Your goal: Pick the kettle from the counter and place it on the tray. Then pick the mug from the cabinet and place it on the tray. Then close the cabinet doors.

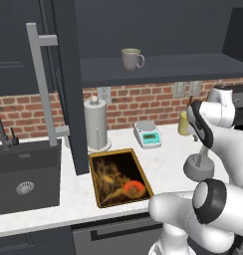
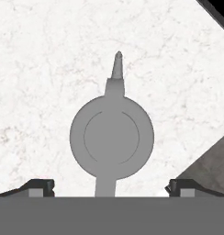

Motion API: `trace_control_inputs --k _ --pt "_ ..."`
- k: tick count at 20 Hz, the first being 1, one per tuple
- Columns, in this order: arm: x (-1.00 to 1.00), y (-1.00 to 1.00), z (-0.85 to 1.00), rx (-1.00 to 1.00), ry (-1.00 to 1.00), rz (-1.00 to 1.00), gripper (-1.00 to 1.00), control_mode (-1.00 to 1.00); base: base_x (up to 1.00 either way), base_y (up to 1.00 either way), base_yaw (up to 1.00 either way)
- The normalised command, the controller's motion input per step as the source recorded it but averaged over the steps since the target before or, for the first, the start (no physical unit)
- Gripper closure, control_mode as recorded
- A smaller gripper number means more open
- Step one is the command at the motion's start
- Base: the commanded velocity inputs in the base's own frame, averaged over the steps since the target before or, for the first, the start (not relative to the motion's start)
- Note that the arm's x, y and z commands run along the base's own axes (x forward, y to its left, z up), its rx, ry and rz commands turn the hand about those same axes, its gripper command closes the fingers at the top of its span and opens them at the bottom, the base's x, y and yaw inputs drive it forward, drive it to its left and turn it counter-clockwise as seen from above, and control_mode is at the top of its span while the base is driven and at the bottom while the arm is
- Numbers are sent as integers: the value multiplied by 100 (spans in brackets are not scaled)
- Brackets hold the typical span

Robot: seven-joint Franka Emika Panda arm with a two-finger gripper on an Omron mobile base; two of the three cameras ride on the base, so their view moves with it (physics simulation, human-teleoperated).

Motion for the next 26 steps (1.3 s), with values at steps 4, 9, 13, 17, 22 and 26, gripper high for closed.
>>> trace_control_inputs --k 4,9,13,17,22,26 --pt "14 0 -12 5 3 -3 -100 -100 0 0 0" --pt "10 0 -13 5 5 -2 -100 -100 0 0 0" --pt "7 0 -12 1 4 -2 -100 -100 0 0 0" --pt "0 -1 -1 0 2 0 100 -100 0 0 0" --pt "0 0 -3 0 0 0 100 -100 0 0 0" --pt "0 0 -14 0 1 0 100 -100 0 0 0"
